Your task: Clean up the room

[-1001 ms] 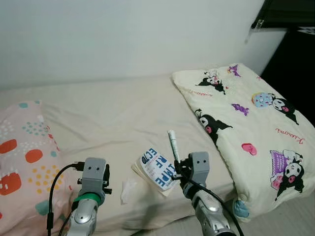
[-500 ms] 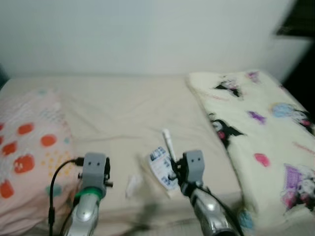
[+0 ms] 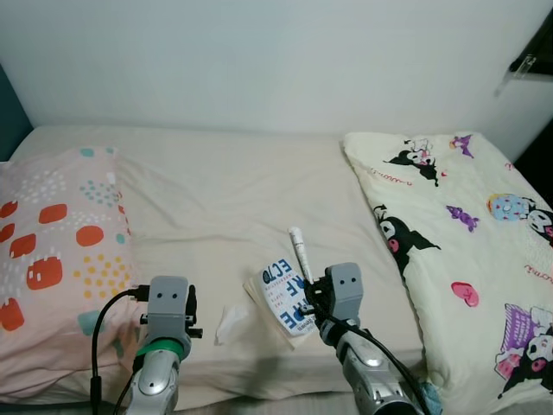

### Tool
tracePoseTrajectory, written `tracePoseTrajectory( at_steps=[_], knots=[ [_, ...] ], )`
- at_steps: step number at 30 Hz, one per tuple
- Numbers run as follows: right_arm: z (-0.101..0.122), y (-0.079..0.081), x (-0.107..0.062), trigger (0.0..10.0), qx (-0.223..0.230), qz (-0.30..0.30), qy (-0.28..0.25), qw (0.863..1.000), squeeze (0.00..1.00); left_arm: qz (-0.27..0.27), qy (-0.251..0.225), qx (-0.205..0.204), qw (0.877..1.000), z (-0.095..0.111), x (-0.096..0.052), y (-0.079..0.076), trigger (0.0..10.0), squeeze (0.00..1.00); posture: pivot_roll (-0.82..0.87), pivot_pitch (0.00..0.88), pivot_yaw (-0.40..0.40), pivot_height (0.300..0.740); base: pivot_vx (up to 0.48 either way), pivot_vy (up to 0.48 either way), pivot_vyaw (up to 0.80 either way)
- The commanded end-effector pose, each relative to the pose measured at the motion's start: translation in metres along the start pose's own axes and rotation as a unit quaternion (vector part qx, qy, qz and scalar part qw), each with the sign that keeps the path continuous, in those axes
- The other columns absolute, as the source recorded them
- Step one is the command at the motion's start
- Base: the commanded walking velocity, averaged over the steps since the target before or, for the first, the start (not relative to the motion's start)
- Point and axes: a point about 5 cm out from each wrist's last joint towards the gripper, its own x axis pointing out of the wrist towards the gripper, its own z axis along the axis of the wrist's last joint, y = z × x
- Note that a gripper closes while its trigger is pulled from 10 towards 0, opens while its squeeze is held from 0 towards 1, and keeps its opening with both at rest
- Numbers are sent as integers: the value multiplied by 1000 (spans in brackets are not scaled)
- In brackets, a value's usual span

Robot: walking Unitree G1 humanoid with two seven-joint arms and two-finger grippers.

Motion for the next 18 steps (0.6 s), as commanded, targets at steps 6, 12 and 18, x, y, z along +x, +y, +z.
tracePoseTrajectory(
  at_steps=[6, 12, 18],
  knots=[
    [-5, -2, -2, 10000, -3, 1, 14, 1000, 0, -6, 5, 3, 1000, -2, -4, -2, 10000, 0, 47, 24, -65, 740, 0, 0, 0],
    [-5, 0, -2, 10000, -6, 4, 15, 1000, 0, -6, 5, 0, 1000, -2, -3, -3, 10000, 0, 47, 23, -64, 740, 0, -400, 0],
    [-6, -1, -2, 10000, -7, 3, 17, 1000, 0, 1, 8, -12, 1000, -2, -4, -2, 10000, 0, 48, 23, -64, 740, 0, 0, 0]
  ],
)
